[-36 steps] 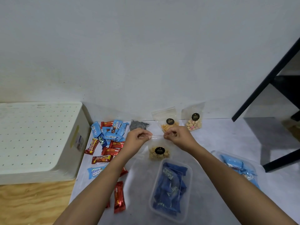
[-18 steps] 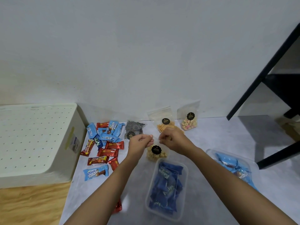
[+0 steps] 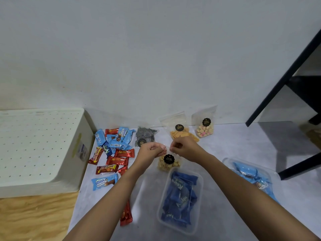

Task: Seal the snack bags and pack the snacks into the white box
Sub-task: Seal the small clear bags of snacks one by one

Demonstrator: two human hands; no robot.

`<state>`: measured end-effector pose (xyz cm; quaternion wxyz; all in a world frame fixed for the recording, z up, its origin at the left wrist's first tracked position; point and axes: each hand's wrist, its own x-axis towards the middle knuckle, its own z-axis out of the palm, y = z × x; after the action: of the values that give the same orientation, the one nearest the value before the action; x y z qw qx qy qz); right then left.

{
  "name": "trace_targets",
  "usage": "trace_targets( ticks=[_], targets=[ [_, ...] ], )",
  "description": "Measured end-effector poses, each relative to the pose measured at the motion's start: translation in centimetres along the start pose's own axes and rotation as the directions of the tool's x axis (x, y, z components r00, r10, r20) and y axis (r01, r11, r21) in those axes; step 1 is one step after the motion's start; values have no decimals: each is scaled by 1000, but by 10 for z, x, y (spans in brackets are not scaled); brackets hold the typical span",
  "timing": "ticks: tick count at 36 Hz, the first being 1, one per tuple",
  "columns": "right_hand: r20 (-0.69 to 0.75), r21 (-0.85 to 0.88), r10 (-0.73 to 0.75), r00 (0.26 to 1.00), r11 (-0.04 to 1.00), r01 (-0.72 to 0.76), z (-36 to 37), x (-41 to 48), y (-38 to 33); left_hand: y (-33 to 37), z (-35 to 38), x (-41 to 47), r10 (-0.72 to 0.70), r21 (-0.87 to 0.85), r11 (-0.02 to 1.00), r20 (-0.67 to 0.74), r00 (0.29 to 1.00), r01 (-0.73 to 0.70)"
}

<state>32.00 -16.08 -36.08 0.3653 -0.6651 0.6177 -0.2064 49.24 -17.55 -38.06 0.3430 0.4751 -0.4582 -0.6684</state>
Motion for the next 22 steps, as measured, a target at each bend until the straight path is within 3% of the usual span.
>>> trace_targets(
  ticks=[8, 22],
  targets=[
    [-130, 13, 45, 990, 999, -44, 6, 4, -5, 9, 5, 2, 14, 51, 999, 5, 1000, -14],
    [68, 37, 51, 996, 998, -54, -27, -8, -3, 7, 8, 4, 35, 44, 998, -23, 999, -34]
  ],
)
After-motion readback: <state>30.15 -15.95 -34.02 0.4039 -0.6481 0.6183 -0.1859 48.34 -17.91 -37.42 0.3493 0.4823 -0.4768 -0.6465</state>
